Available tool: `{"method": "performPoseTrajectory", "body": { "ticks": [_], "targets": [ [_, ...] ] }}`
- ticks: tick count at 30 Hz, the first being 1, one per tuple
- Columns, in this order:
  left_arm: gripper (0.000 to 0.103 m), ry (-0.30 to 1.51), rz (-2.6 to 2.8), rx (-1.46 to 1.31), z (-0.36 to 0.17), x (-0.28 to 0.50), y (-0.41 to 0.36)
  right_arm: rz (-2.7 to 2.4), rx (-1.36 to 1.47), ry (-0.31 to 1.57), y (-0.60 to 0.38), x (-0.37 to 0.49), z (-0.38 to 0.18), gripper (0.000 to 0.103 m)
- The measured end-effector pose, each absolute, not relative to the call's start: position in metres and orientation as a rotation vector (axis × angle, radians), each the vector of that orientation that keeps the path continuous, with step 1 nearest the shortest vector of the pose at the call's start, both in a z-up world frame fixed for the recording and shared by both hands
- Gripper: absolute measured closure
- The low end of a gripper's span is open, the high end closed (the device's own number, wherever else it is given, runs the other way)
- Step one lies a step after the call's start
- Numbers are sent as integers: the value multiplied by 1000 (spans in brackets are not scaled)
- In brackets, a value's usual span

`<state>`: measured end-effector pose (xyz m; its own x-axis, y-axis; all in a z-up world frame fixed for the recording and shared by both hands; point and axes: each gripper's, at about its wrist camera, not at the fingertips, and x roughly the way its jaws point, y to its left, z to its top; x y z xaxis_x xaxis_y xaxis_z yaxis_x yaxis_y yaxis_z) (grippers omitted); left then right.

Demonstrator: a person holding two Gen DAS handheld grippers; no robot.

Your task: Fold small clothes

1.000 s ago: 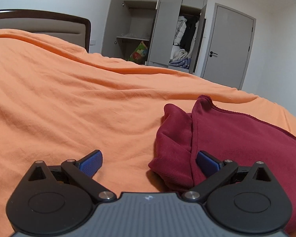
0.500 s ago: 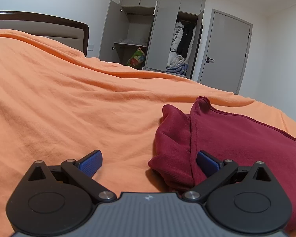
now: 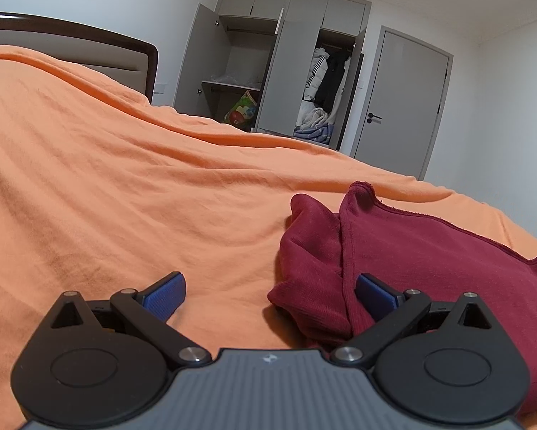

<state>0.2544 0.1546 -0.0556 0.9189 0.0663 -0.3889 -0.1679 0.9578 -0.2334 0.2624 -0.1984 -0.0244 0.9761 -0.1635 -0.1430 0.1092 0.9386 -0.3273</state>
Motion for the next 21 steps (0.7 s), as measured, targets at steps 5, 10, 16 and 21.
{"method": "performPoseTrajectory", "body": {
  "ticks": [5,10,16,21],
  "targets": [
    [0,378,109,-276,-57,254,156,31,-327,270,-158,310,-9,0],
    [0,371,103,-275,-59,253,156,94,-358,348,-119,360,-3,1],
    [0,370,103,-274,-59,254,156,116,-445,404,-83,405,-13,1],
    [0,370,103,-271,-59,254,156,99,-422,492,-86,421,-44,1]
  ]
}}
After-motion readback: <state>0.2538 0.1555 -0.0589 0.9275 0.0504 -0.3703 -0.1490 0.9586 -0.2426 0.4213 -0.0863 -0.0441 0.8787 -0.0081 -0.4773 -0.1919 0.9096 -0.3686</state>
